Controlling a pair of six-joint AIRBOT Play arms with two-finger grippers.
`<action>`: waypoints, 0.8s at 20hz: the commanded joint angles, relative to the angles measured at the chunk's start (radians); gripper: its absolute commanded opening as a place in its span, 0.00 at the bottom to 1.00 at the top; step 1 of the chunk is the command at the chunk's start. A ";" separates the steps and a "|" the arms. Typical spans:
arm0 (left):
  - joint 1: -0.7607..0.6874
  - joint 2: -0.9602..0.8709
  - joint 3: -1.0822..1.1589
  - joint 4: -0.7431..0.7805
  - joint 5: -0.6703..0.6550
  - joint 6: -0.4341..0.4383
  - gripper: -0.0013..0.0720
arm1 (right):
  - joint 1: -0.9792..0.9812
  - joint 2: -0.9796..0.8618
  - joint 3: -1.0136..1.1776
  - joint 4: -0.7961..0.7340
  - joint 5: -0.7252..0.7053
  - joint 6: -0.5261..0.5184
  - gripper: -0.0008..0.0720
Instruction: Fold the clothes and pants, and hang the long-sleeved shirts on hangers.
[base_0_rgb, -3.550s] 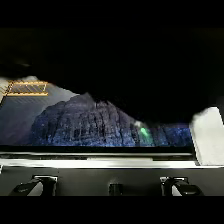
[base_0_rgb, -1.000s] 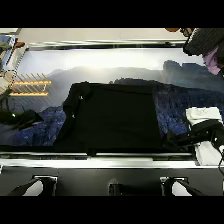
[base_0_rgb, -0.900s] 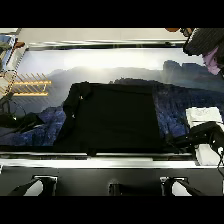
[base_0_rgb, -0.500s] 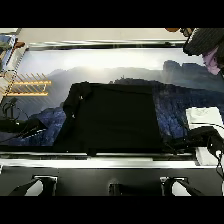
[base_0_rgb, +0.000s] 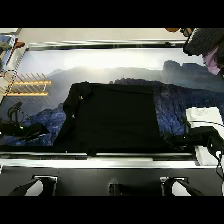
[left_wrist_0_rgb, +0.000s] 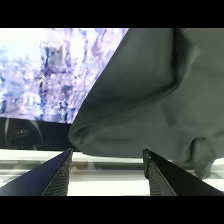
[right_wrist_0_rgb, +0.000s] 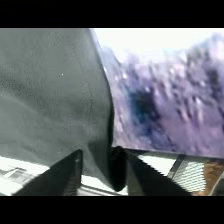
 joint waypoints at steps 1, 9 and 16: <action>0.000 0.001 -0.081 -0.016 0.040 0.032 0.71 | 0.000 0.000 -0.002 0.036 -0.040 -0.024 0.05; 0.000 -0.005 -0.166 -0.023 0.099 0.116 0.71 | 0.000 0.001 -0.002 0.166 -0.073 -0.037 0.05; -0.005 -0.013 -0.219 -0.034 0.132 0.158 0.71 | 0.000 0.001 -0.002 0.194 -0.097 -0.037 0.05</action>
